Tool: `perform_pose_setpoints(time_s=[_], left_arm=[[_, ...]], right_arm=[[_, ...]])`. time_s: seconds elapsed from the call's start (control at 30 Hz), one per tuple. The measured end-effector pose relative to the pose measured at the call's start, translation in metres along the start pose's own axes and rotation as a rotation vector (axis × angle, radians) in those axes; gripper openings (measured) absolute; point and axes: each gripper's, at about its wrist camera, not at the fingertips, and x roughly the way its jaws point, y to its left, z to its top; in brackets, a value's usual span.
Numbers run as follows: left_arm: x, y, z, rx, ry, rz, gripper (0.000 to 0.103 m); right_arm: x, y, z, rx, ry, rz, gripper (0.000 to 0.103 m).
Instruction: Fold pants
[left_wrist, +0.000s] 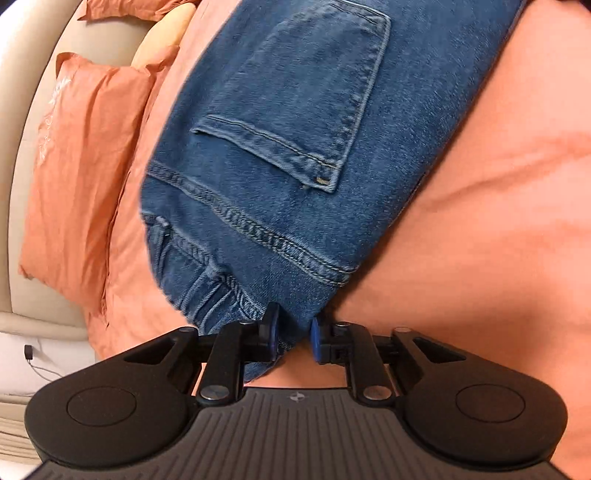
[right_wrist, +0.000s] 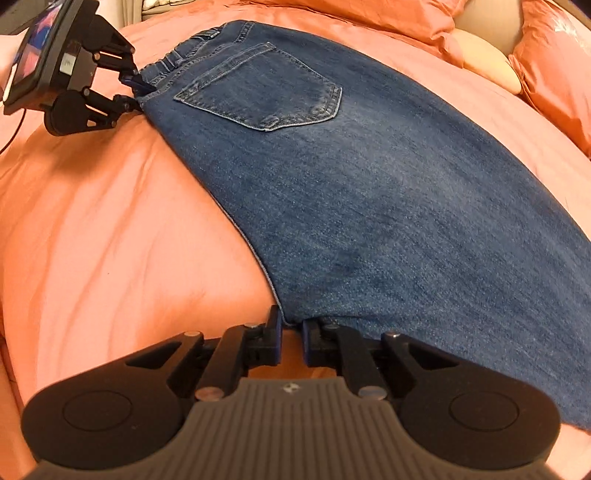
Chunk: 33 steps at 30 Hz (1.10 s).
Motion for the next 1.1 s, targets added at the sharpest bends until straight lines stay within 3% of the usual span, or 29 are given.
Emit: perform_pose_setpoints(time_s=[0.2, 0.33, 0.47, 0.6, 0.77, 1.0, 1.1], left_arm=[[-0.026, 0.026, -0.002, -0.119, 0.051, -0.048, 0.039], [-0.055, 0.033, -0.004, -0.242, 0.048, -0.068, 0.041], [-0.083, 0.044, 0.012, -0.390, 0.027, -0.097, 0.041], [-0.100, 0.053, 0.042, -0.502, -0.007, -0.134, 0.041], [-0.101, 0.052, 0.086, -0.561, -0.020, -0.150, 0.041], [-0.071, 0.038, 0.131, -0.685, 0.062, -0.204, 0.041], [-0.053, 0.031, 0.145, -0.712, 0.119, -0.202, 0.041]], right_arm=[[-0.021, -0.020, -0.022, 0.128, 0.006, 0.040, 0.008], [-0.045, -0.046, -0.041, 0.258, -0.028, 0.043, 0.027], [-0.076, -0.088, -0.065, 0.401, -0.074, 0.015, 0.029], [-0.108, -0.146, -0.091, 0.526, -0.106, -0.082, 0.029], [-0.149, -0.231, -0.132, 0.704, -0.152, -0.191, 0.029], [-0.198, -0.370, -0.206, 1.003, -0.200, -0.300, 0.029], [-0.207, -0.423, -0.231, 1.096, -0.208, -0.342, 0.036]])
